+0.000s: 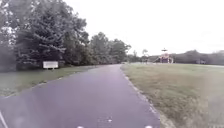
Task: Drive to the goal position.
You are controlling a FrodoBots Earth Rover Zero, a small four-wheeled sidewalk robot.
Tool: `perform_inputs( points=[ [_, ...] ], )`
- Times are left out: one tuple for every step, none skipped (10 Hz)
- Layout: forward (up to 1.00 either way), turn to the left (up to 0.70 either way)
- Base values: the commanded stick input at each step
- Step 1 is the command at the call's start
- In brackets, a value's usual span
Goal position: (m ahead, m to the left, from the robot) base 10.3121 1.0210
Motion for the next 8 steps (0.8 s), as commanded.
perform_inputs(
  points=[
    [0.70, 0.00],
    [0.70, 0.00],
    [0.70, 0.00],
    [0.70, 0.00],
    [0.70, 0.00],
    [0.70, 0.00],
    [0.70, 0.00],
    [0.70, 0.01]
  ],
)
